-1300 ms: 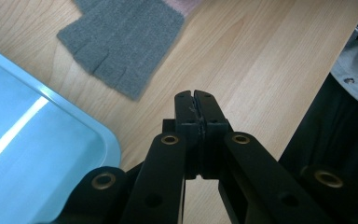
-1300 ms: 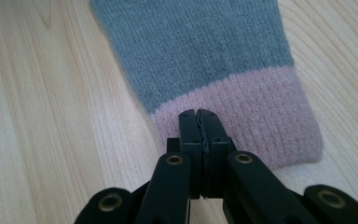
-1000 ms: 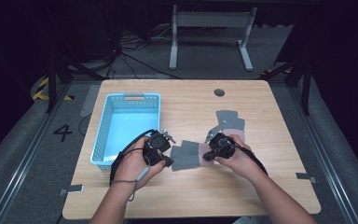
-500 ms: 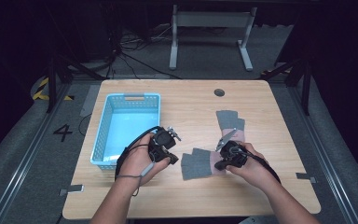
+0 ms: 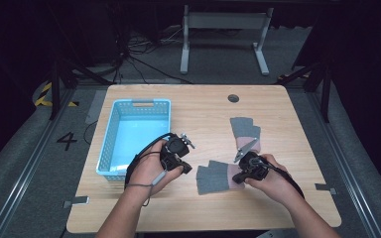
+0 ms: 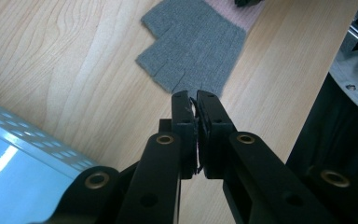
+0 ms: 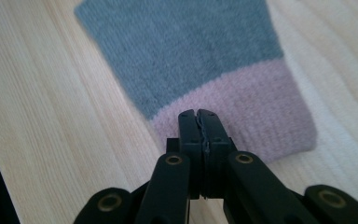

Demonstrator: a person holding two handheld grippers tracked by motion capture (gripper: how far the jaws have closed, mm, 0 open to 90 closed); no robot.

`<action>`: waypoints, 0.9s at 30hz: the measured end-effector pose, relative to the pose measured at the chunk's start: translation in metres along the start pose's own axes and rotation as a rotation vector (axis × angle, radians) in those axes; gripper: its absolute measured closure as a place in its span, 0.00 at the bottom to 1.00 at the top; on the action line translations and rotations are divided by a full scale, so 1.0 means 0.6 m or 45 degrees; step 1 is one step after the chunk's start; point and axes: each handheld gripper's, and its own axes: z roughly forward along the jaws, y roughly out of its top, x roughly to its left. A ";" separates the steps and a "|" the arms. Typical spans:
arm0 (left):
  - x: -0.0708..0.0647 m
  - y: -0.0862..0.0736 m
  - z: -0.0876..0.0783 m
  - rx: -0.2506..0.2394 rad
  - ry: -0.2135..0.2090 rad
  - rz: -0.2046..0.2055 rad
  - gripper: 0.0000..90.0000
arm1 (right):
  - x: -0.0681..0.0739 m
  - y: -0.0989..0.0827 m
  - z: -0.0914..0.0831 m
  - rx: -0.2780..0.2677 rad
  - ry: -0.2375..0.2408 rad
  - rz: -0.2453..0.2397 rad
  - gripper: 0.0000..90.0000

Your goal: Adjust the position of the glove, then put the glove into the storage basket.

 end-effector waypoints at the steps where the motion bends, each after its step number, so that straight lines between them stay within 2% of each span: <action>1: 0.000 0.000 -0.001 -0.003 0.000 -0.002 0.95 | -0.001 0.000 -0.005 -0.025 0.004 0.009 0.99; 2: 0.001 -0.001 -0.002 -0.003 -0.001 -0.002 0.94 | -0.004 -0.002 -0.018 -0.080 -0.012 0.024 0.98; 4: 0.001 -0.001 -0.002 -0.007 -0.002 -0.004 0.92 | -0.005 -0.003 -0.022 -0.095 -0.027 0.021 0.97; 6: 0.002 -0.001 -0.003 -0.017 -0.015 0.001 0.88 | -0.012 -0.009 -0.041 -0.173 -0.073 0.036 0.98; 8: 0.002 -0.002 -0.003 -0.024 -0.024 0.001 0.86 | -0.014 -0.011 -0.046 -0.195 -0.092 0.043 0.99; 9: 0.001 -0.002 -0.003 -0.026 -0.039 0.003 0.86 | -0.020 -0.016 -0.057 -0.236 -0.119 0.052 0.99; 13: 0.001 -0.002 -0.001 -0.024 -0.052 -0.002 0.84 | -0.030 -0.024 -0.071 -0.268 -0.150 0.081 0.99; 19: 0.003 -0.002 -0.002 -0.017 -0.057 -0.006 0.82 | -0.043 -0.032 -0.078 -0.296 -0.162 0.106 0.99; 27: 0.005 -0.005 -0.003 -0.022 -0.050 -0.021 0.80 | -0.074 -0.042 -0.084 -0.327 -0.198 0.172 0.99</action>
